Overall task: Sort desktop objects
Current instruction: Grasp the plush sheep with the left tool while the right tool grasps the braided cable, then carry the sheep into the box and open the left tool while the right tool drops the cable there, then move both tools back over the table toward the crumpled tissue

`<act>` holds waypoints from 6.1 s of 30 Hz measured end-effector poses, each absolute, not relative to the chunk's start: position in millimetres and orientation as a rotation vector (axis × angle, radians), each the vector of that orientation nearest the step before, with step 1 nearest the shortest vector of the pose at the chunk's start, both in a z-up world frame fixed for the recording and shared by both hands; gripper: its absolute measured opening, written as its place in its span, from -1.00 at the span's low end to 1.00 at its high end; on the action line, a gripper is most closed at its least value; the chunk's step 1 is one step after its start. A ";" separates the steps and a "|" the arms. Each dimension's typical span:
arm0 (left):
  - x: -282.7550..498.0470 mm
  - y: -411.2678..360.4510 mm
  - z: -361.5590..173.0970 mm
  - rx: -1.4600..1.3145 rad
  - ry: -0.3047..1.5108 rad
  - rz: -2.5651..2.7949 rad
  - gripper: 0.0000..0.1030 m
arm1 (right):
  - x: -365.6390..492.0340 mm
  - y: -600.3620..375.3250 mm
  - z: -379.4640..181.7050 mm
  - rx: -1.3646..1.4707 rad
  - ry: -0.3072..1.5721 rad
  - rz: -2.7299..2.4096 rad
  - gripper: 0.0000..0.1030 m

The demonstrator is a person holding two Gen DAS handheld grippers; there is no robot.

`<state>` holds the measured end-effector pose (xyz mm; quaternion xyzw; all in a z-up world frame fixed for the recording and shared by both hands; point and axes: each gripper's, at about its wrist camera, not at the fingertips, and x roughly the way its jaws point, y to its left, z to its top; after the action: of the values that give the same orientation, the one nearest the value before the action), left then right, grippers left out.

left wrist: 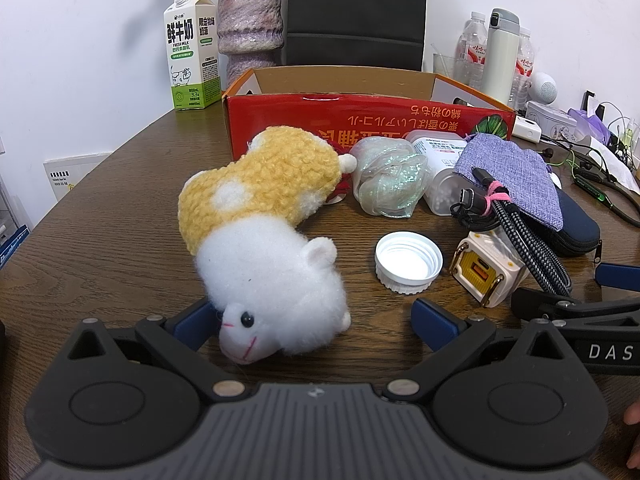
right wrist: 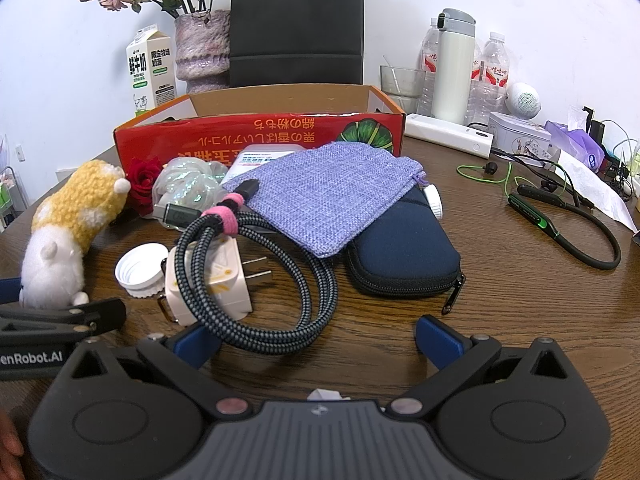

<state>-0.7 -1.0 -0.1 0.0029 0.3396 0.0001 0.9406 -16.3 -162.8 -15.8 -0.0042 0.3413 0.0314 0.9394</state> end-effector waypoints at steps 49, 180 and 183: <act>-43.4 22.5 33.8 0.025 0.470 -0.079 1.00 | -36.6 -163.9 2.1 0.033 0.651 0.215 0.87; -82.7 44.4 -7.3 -0.154 0.600 -0.146 1.00 | -110.2 -203.9 1.8 0.103 0.507 0.156 0.79; -80.1 43.8 -8.5 -0.157 0.621 -0.148 1.00 | -106.9 -204.2 1.0 0.107 0.526 0.161 0.79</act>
<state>-80.1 43.8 -8.5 -0.0770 0.3051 -0.0726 0.9464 -106.9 -204.2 1.0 0.0526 0.2594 0.0797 0.9610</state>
